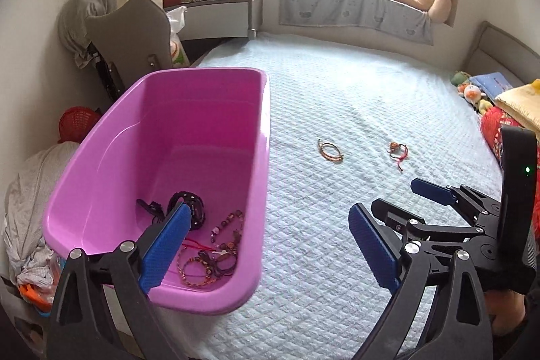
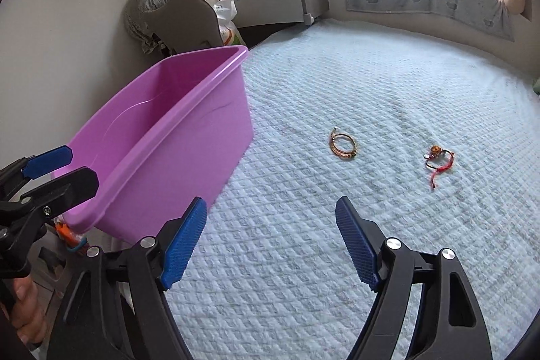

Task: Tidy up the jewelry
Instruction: 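Withdraw both grippers from the tub back over the bed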

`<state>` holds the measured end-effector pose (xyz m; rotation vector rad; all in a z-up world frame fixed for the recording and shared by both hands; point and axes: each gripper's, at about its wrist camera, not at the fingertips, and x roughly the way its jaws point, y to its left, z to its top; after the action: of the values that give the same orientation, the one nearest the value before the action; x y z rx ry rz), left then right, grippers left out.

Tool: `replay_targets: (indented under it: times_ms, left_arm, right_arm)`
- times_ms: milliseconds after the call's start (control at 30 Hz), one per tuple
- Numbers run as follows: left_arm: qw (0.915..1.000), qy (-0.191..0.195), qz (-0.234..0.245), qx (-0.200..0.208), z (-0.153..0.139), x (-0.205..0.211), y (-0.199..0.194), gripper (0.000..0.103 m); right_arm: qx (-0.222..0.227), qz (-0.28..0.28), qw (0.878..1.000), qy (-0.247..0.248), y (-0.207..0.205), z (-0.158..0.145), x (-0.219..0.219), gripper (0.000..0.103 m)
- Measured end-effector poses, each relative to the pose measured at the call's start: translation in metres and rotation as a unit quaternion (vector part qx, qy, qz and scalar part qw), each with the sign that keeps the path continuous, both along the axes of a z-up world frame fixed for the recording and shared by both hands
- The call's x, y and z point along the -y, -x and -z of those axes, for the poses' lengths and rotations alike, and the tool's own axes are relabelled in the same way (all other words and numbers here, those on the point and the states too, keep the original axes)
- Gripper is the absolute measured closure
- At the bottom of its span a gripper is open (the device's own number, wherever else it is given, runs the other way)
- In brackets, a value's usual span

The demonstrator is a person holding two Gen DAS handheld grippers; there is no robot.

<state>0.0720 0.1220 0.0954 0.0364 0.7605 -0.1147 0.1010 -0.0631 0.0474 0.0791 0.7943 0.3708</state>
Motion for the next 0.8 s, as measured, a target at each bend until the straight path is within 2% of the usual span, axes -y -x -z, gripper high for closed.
replay_targets:
  times_ms: [267,433,600,800]
  left_arm:
    - [0.9991,-0.005,0.042,-0.004,0.023,0.049,0.007,0.007]
    - [0.9979,0.004,0.058,-0.027,0.048,0.081,-0.001,0.007]
    - [0.9977,0.008,0.055,-0.039,0.073,0.102,-0.017,0.007]
    - [0.9976,-0.003,0.048,-0.05,0.106,0.13,-0.046,0.007]
  right_arm:
    - [-0.009,0.059,0.998,-0.014,0.017,0.028,0.064,0.028]
    - [-0.012,0.103,0.995,-0.003,0.033,0.049,0.106,0.028]
    - [-0.032,0.136,0.99,0.005,0.04,0.077,0.143,0.027]
    - [-0.041,0.152,0.987,0.019,0.025,0.102,0.173,0.027]
